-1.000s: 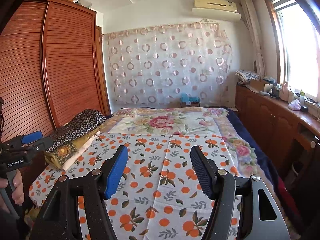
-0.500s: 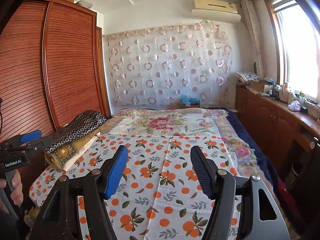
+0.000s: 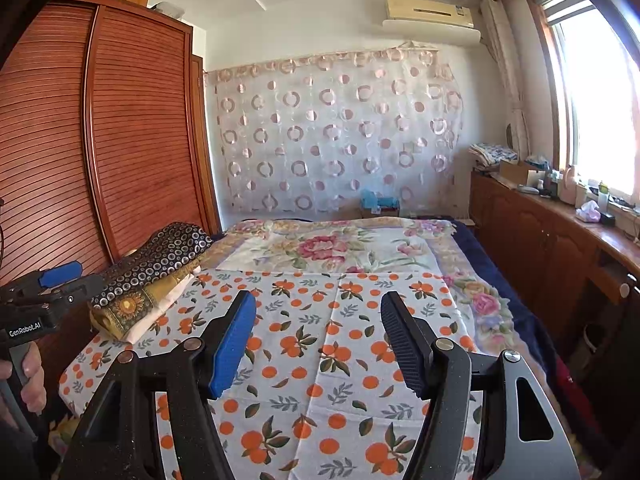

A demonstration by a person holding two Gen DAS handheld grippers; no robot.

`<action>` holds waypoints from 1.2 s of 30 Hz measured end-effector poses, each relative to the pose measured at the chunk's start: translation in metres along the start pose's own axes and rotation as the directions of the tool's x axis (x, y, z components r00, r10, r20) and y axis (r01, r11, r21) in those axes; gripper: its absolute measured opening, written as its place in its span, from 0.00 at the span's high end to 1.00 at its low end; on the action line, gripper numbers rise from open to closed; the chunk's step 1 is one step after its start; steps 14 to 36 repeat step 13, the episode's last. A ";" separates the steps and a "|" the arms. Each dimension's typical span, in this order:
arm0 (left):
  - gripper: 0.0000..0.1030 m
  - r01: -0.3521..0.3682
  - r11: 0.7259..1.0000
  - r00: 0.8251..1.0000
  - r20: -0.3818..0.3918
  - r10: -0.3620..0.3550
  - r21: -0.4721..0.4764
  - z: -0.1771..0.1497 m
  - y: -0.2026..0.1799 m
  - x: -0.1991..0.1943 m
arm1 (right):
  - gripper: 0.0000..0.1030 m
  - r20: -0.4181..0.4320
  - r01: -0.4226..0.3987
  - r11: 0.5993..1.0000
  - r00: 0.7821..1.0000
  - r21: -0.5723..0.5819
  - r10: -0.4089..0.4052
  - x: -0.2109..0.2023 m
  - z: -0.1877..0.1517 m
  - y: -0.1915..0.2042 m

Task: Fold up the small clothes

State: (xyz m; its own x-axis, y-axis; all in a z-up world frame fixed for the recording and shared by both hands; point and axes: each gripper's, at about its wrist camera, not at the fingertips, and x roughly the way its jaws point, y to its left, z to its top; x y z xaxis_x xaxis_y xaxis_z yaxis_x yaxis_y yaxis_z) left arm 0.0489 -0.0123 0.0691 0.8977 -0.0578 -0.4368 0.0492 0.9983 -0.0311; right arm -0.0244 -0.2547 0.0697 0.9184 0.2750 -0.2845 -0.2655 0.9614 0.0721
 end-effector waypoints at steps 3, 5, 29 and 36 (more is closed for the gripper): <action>0.22 0.000 1.000 1.000 0.000 0.000 0.000 0.000 0.000 0.000 | 0.35 0.002 0.000 1.000 1.000 0.001 0.000 0.000 0.000 0.001; 0.22 0.001 1.000 1.000 0.000 -0.001 0.000 0.000 0.000 0.000 | 0.35 0.002 0.000 1.000 1.000 0.001 0.000 0.000 0.000 0.001; 0.22 0.000 1.000 1.000 0.002 0.000 0.001 -0.001 -0.001 -0.001 | 0.35 0.003 -0.001 1.000 1.000 0.003 0.001 0.001 0.001 0.001; 0.22 0.000 1.000 1.000 0.002 0.000 0.001 -0.001 -0.001 -0.001 | 0.35 0.003 -0.001 1.000 1.000 0.003 0.001 0.001 0.001 0.001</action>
